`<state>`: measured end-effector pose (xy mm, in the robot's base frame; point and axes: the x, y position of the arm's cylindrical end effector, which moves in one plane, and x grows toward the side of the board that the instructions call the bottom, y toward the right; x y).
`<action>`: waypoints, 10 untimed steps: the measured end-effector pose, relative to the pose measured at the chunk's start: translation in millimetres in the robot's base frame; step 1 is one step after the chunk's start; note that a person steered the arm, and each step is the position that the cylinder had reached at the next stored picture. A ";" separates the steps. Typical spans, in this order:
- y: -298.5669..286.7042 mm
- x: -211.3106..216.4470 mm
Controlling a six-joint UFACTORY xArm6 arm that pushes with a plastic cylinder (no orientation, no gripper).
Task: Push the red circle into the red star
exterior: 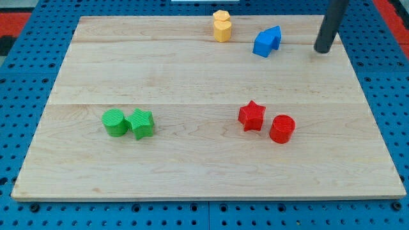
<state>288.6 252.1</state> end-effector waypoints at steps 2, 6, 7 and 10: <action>25.6 -97.2; 12.8 87.1; 12.7 210.4; -101.4 198.7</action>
<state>487.3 150.7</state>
